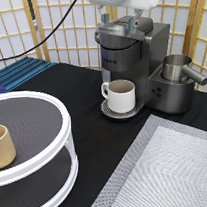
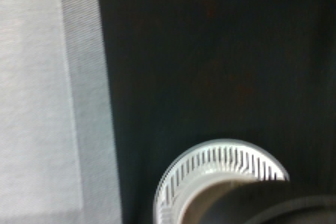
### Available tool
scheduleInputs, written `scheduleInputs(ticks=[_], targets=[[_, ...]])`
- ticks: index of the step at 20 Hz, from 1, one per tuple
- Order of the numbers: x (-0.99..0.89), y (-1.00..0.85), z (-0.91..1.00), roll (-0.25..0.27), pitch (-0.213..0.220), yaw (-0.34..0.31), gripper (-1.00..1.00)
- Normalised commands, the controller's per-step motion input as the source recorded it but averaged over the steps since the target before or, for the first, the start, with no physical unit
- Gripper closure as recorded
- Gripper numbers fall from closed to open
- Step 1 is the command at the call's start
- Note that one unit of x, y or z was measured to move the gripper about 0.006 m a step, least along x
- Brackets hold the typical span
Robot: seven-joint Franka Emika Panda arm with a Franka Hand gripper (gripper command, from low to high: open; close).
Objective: Make coffee
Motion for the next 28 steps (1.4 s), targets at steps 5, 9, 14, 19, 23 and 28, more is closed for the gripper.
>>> scheduleInputs(ticks=[5, 9, 14, 19, 23, 28], targets=[[-0.7, -0.23, 0.52, -0.013, -0.021, -0.007, -1.0], [-0.61, -0.62, 0.04, 0.0, -0.056, -0.004, -1.0], [-0.25, -0.2, -0.27, -0.025, -0.144, -0.003, -1.0], [0.25, 0.15, -0.19, -0.079, -0.162, -0.002, -1.0], [0.0, -0.08, -0.54, -0.062, -0.157, -0.006, -1.0], [-0.63, -0.39, -0.99, -0.049, -0.082, -0.014, -1.0]])
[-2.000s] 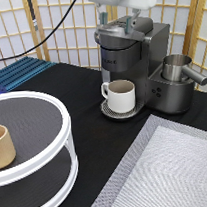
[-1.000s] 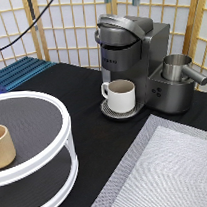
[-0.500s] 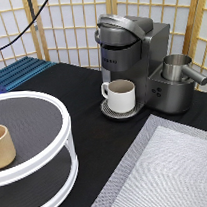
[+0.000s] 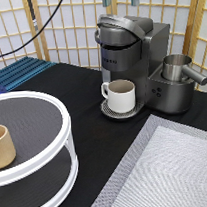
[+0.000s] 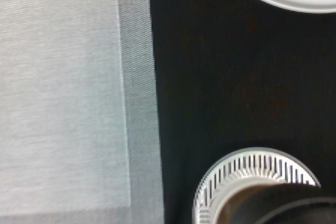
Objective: Make coffee
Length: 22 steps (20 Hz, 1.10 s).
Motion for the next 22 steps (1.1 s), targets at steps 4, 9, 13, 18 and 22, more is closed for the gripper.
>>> scheduleInputs(ticks=[4, 9, 13, 18, 22], targets=[[-0.88, -0.47, -1.0, -0.046, -0.077, -0.038, -1.0], [-0.46, -0.35, -1.0, 0.0, -0.003, -0.027, -1.0], [0.16, -0.19, -1.0, 0.006, 0.042, -0.006, -1.0], [0.08, 0.14, 0.62, 0.003, 0.113, 0.005, -1.0], [0.45, -0.53, 1.0, 0.095, 0.061, 0.041, -1.0]])
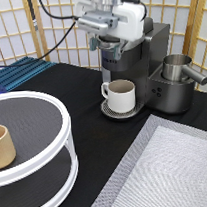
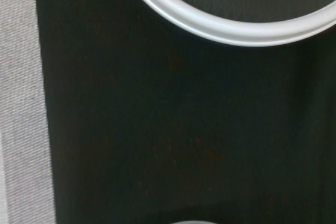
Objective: Make coffee
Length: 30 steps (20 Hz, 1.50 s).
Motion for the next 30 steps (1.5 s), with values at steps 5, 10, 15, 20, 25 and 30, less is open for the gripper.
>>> scheduleInputs(ticks=[5, 10, 15, 20, 25, 30], targets=[[0.33, -0.76, 0.75, 0.179, 0.08, 0.026, -1.0], [-0.17, -0.17, 0.31, 0.075, 0.0, 0.115, -1.0], [-0.22, 0.17, 0.11, 0.005, -0.135, 0.3, -1.0], [-0.04, 0.06, 0.12, 0.025, -0.132, 0.333, -1.0], [-0.01, 0.01, 0.17, 0.011, -0.09, 0.36, -1.0], [-0.11, 0.08, 0.14, 0.0, -0.095, 0.348, -1.0]])
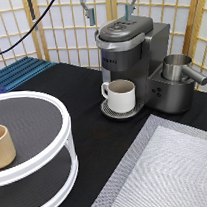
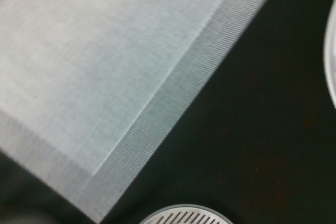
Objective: Make coffee
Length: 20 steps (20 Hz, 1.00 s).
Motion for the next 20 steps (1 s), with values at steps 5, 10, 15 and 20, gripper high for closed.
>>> scheduleInputs(ticks=[5, 10, 15, 20], targets=[[-0.31, 0.15, 0.01, 0.0, -0.121, 0.313, -1.0], [-0.51, 0.18, -0.08, 0.001, -0.101, 0.278, -1.0], [-0.7, 0.14, -0.4, 0.019, -0.081, 0.237, -1.0], [-0.65, 0.07, -0.41, 0.047, -0.012, 0.218, -1.0]])
